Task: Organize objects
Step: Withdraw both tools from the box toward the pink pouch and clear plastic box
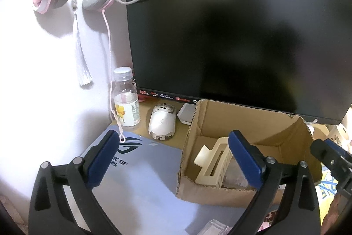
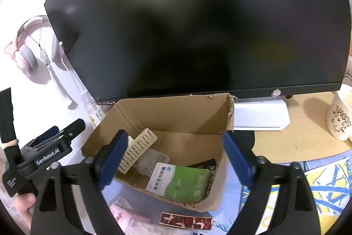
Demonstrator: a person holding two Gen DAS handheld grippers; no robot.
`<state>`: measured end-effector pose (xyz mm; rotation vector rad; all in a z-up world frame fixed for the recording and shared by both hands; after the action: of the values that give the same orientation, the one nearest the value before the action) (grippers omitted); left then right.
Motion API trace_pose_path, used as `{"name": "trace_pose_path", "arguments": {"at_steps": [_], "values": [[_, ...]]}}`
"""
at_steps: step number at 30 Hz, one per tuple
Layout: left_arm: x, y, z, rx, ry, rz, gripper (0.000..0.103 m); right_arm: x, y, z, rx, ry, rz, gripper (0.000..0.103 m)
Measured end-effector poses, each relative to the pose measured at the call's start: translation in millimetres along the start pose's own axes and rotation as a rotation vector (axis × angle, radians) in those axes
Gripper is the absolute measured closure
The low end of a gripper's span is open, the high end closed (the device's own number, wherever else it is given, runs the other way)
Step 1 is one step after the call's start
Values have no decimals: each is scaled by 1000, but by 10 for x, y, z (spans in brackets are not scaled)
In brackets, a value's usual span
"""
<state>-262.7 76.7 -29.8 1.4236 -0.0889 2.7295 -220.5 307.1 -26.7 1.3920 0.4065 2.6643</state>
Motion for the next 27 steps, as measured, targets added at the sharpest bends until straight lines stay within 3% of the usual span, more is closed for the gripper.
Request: {"name": "trace_pose_path", "arguments": {"at_steps": [3, 15, 27], "values": [[0, -16, 69, 1, -12, -10, 2, 27, 39, 50, -9, -9, 22, 1], [-2, 59, 476, -18, -26, 34, 0, -21, 97, 238, -37, 8, 71, 0], [-126, 157, 713, 29, -37, 29, 0, -144, 57, 410, -45, 17, 81, 0]]}}
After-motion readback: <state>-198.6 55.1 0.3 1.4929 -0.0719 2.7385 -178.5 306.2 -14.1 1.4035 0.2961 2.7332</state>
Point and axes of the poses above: each gripper's, at about its wrist camera, not at the fingertips, and z roughly against the way its jaws point, y to its left, x to its top, the point moved 10 cm from there along -z, roughly the way its jaws point, and after that the axes turned 4 degrees about y, right-handed, at the moved point
